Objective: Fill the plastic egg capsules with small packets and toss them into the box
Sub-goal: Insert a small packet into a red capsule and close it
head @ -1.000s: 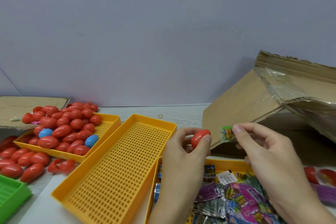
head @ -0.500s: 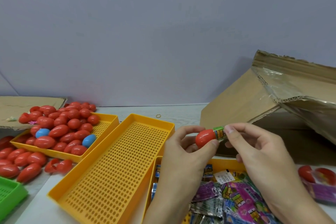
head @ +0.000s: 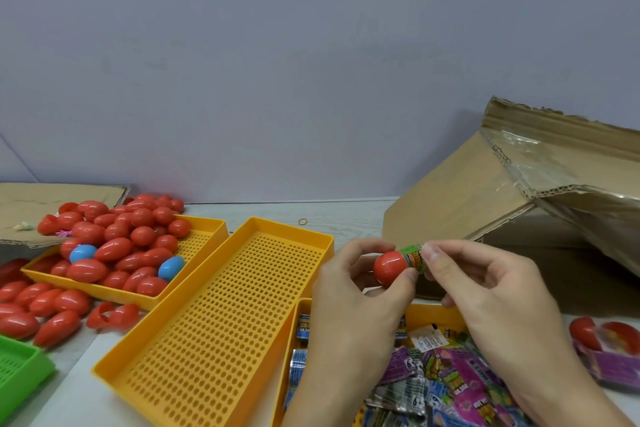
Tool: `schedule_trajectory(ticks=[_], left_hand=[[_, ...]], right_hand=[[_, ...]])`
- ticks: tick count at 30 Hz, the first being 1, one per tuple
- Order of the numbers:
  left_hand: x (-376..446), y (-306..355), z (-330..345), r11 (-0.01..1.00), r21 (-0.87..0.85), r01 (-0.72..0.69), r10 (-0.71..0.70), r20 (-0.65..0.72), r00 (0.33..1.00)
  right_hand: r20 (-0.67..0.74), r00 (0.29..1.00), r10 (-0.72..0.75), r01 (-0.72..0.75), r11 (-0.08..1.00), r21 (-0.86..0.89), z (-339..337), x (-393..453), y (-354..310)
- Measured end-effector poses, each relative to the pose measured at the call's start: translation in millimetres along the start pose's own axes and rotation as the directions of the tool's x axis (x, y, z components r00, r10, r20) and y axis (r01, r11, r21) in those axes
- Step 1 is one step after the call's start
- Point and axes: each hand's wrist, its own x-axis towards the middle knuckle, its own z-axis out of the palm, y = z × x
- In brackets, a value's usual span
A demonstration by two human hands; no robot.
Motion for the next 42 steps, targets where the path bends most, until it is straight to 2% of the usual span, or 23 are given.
schedule_trajectory(ticks=[8, 18, 24, 36, 42], left_hand=[[0.1, -0.2, 2.5, 0.999, -0.041, 0.001, 0.0, 0.008, 1.0], [1.4, -2.4, 2.8, 0.996, -0.003, -0.084, 0.084, 0.001, 0.996], [-0.3, -0.1, 2.7, 0.997, -0.029, -0.067, 0.067, 0.008, 0.998], [-0.3, 2.7, 0.8, 0.987, -0.161, -0.029, 0.029, -0.001, 1.0], [0.4, 0.8, 0.5, 0.99, -0.128, -0.058, 0.057, -0.008, 0.998]], right_hand=[[-0.011, 1.0, -0.029, 0.029, 0.999, -0.02, -0.7, 3.0, 6.4], [-0.008, 0.999, -0.043, 0.043, 0.999, 0.005, -0.9, 3.9, 7.7], [-0.036, 0.998, -0.053, 0.054, 0.998, 0.013, -0.6, 3.5, 5.2], [-0.007, 1.0, 0.011, -0.01, 0.99, 0.14, -0.6, 3.6, 1.8], [-0.003, 1.0, 0.025, -0.025, 0.991, 0.131, -2.9, 3.5, 4.8]])
